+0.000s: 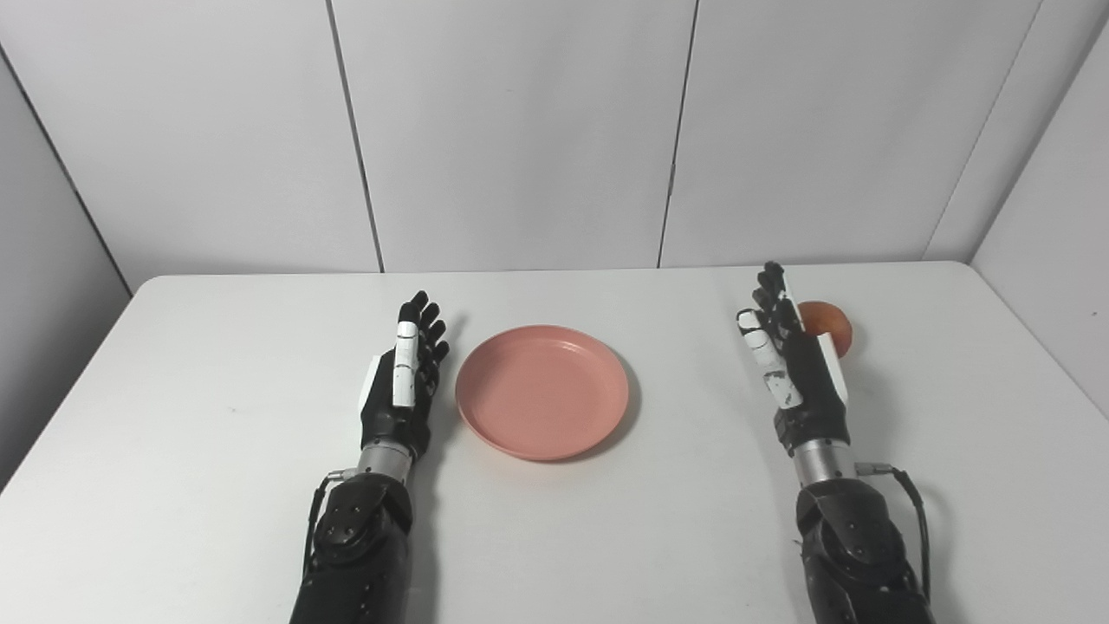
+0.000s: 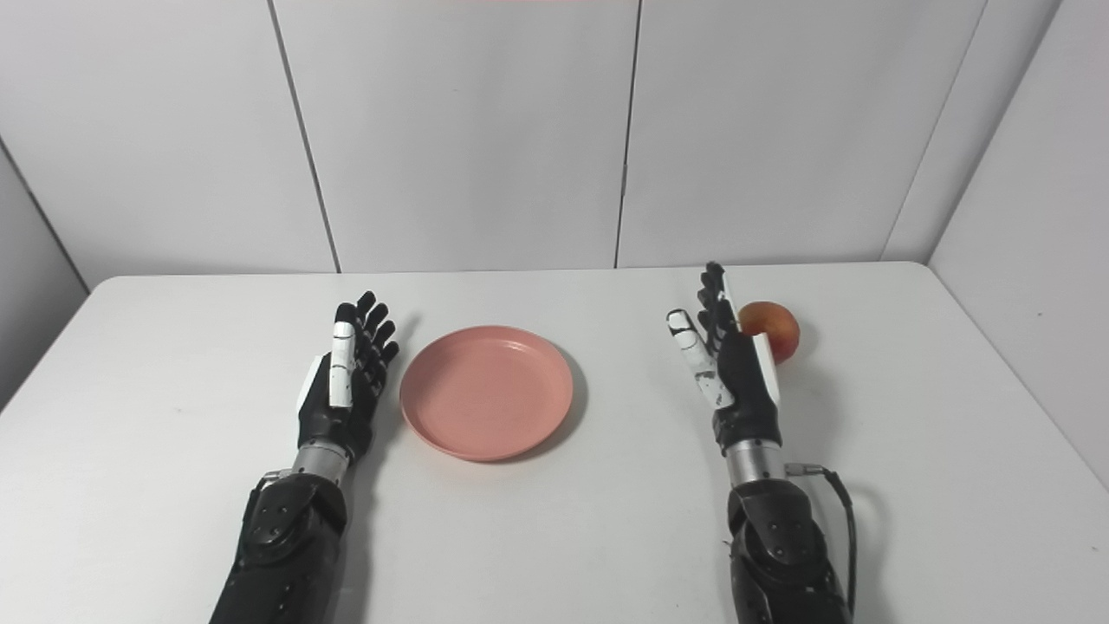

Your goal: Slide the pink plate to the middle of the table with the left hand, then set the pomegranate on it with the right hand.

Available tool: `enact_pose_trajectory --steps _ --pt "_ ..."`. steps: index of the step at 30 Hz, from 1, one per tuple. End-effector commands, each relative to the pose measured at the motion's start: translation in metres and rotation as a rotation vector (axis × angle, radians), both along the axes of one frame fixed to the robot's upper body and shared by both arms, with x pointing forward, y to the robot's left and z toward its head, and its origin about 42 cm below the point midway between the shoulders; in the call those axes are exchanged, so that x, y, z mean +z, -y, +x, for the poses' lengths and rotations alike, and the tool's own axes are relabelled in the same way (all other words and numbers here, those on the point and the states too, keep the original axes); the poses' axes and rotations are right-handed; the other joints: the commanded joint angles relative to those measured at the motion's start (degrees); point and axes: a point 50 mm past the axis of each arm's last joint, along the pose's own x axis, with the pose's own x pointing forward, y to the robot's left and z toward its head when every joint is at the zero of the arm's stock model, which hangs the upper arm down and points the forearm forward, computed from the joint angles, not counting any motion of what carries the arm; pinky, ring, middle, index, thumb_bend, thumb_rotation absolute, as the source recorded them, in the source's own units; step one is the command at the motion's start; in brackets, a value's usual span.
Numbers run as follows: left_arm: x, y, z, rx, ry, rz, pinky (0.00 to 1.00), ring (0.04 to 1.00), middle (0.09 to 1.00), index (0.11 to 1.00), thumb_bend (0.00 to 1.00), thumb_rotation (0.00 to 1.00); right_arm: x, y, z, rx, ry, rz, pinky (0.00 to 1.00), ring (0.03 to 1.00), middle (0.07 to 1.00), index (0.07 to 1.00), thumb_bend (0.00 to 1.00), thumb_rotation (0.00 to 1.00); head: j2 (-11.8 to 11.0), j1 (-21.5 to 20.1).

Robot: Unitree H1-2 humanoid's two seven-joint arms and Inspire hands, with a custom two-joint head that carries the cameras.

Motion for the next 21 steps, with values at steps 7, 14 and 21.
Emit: enact_pose_trajectory --steps 7,14,21 --pt "0.007 0.005 0.001 -0.024 0.023 -0.079 1.00 1.000 1.000 1.000 0.66 1.00 0.041 0.028 0.014 -0.079 0.207 -0.090 1.00 1.000 1.000 1.000 0.75 0.83 -0.10 -0.56" --pt "0.006 0.004 0.000 -0.029 0.024 -0.086 1.00 1.000 1.000 1.000 0.66 1.00 0.044 0.045 0.018 -0.201 0.251 -0.199 0.95 0.967 0.977 0.991 0.71 0.79 -0.31 -1.52" --pt "0.004 0.000 0.002 -0.029 0.022 -0.064 1.00 1.000 1.000 1.000 0.66 1.00 0.048 0.069 0.023 -0.338 0.274 -0.312 0.93 0.943 0.965 0.989 0.71 0.72 -0.40 -3.06"
